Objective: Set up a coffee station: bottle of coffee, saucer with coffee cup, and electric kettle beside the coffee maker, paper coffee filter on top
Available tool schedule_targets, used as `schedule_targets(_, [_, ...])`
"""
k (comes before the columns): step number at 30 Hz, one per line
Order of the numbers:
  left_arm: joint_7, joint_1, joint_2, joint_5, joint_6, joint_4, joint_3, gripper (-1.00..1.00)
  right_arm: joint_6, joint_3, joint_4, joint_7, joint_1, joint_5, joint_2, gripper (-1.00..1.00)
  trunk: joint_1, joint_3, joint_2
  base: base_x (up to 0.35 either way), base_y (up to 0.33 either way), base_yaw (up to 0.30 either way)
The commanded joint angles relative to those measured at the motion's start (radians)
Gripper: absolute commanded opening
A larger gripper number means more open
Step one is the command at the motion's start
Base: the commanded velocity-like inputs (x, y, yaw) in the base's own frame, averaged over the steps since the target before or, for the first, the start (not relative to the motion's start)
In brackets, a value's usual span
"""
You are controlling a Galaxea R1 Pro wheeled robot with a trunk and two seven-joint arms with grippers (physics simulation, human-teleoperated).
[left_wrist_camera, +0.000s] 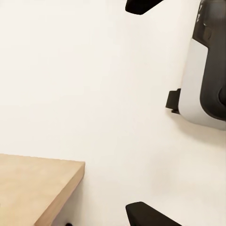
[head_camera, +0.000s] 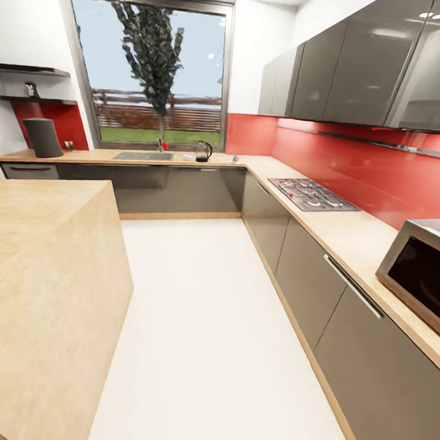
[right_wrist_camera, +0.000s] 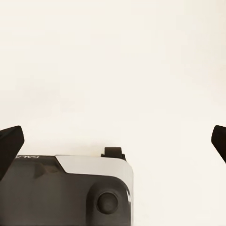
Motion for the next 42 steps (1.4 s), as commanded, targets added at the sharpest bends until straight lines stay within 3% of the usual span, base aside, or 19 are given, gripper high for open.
schedule_targets(1, [0.001,-0.001,0.0,0.004,-0.003,0.001,-0.001,1.0,-0.002,0.0,0.0,0.0,0.0,0.001,0.0,1.0,-0.004,0.002,0.006,0.0,0.0,0.0])
schedule_targets(32, [0.001,-0.001,0.0,0.004,-0.003,0.001,0.0,1.0,-0.002,0.0,0.0,0.0,0.0,0.001,0.0,1.0,-0.123,0.099,0.223,0.0,0.0,0.002])
schedule_targets(42, [0.001,-0.001,0.0,0.004,-0.003,0.001,0.0,1.0,-0.003,0.0,0.0,0.0,0.0,0.0,0.0,1.0,-0.161,0.131,0.293,0.0,0.0,0.202])
